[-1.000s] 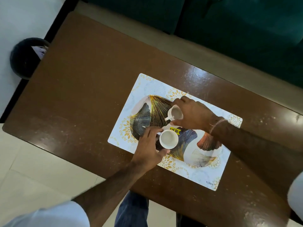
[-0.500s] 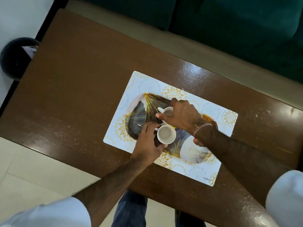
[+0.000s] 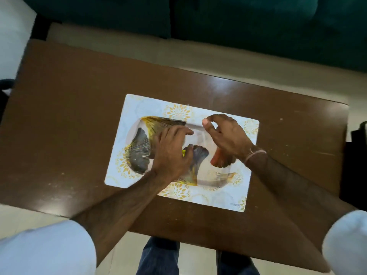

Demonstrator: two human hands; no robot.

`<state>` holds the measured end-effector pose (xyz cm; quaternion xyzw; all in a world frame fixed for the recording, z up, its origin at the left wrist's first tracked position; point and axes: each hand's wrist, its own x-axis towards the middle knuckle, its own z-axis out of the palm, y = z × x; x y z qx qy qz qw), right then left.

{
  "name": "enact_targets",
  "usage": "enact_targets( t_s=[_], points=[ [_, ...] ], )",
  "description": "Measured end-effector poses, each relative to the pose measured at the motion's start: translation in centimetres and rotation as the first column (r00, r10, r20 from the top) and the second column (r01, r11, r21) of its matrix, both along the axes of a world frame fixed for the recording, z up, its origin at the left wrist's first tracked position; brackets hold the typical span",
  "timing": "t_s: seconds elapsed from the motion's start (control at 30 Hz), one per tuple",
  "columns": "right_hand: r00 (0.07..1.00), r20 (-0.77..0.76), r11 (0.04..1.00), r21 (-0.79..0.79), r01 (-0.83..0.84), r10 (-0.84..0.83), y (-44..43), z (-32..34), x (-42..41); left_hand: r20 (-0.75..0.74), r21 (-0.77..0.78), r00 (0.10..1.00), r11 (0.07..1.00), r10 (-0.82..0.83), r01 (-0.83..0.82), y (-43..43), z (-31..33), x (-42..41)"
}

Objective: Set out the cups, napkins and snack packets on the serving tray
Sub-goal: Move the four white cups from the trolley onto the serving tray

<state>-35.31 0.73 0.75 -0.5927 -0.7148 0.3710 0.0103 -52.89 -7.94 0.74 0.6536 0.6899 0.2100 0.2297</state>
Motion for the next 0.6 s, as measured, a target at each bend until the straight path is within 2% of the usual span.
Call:
enact_targets(
  t_s=[0.13, 0.27, 0.43, 0.6],
  points=[
    [0.998, 0.033, 0.998, 0.017, 0.053, -0.053, 0.1, 0.2, 6.8, -0.036, -0.012, 0.994, 0.994, -0.106, 0.105, 3.3, 0.3, 6.0],
    [0.982, 0.118, 0.988, 0.059, 0.143, -0.149, -0.5, 0.2, 14.7, -0.003, -0.114, 0.974, 0.967, -0.228, 0.226, 5.7, -0.5, 13.3],
    [0.932, 0.218, 0.957, 0.047, 0.286, -0.289, -2.1, -0.1, 25.5, 0.074, -0.225, 0.932, 0.905, -0.354, 0.362, 7.6, -1.6, 23.5],
    [0.866, 0.228, 0.896, 0.080, 0.438, -0.444, -4.8, -0.2, 35.6, 0.099, -0.226, 0.845, 0.815, -0.526, 0.533, 7.9, -2.0, 34.0]
  ],
)
